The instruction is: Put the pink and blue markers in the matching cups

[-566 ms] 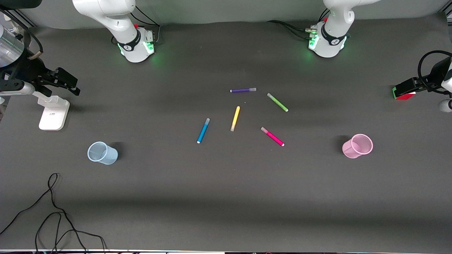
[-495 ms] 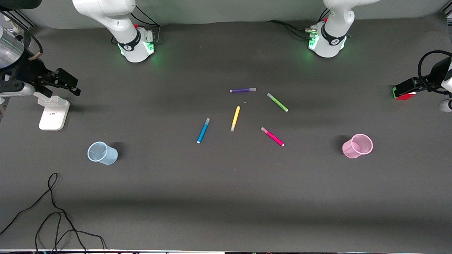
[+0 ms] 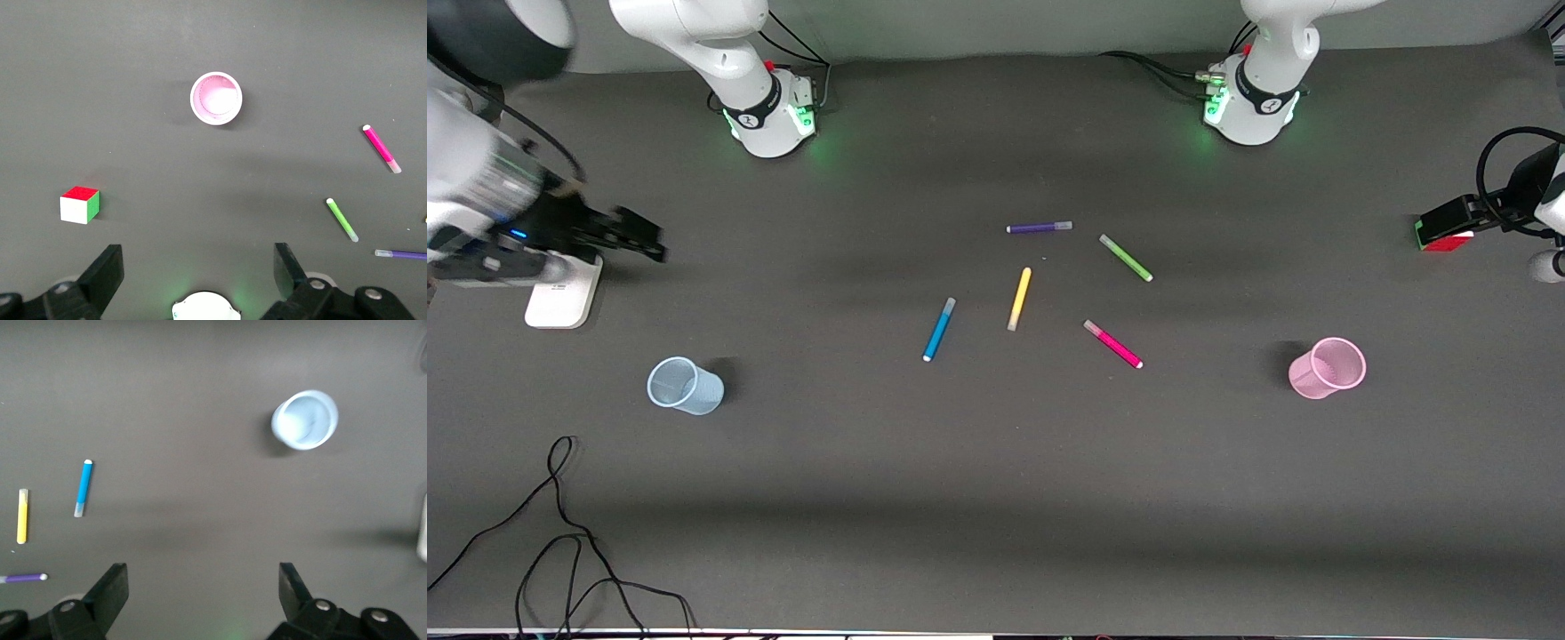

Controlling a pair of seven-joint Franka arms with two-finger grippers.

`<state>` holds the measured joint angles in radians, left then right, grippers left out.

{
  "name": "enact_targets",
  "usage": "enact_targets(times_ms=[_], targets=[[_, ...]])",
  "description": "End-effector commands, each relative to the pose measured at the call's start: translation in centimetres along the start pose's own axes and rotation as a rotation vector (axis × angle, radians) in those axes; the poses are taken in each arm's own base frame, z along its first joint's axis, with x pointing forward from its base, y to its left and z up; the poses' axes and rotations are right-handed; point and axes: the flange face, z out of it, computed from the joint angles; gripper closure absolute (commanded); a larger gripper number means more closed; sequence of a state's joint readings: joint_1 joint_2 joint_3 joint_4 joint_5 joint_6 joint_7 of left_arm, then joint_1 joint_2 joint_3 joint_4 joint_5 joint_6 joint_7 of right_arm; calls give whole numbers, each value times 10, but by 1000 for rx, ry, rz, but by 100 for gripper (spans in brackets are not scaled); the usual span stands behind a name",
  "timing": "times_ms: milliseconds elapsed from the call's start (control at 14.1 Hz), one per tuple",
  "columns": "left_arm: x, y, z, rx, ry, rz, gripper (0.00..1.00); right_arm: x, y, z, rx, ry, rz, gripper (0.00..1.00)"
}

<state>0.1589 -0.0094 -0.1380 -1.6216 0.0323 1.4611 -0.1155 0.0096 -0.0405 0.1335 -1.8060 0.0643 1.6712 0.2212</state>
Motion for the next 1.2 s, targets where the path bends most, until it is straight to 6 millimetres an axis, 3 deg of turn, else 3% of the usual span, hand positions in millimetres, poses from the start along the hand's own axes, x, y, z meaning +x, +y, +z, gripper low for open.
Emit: enact_targets(times_ms=[0, 354, 566, 848, 990, 1131], targets=[[-1, 9, -6, -6, -9, 14, 0, 16, -79, 69, -2, -117, 84, 0], [-1, 51, -3, 3, -6, 32, 0, 49, -144, 209, 161, -303, 285, 0], [3, 99, 11, 7, -15, -17, 0, 60, -182, 286, 196, -295, 409, 0], [14, 191, 53, -16, -13, -163, 0, 66, -204, 352, 226, -305, 458, 2], [18, 239, 87, -25, -28, -260, 0, 65, -207, 367, 216, -324, 469, 6], [24, 274, 122, -36, -44, -338, 0, 63, -206, 376, 207, -338, 471, 10]])
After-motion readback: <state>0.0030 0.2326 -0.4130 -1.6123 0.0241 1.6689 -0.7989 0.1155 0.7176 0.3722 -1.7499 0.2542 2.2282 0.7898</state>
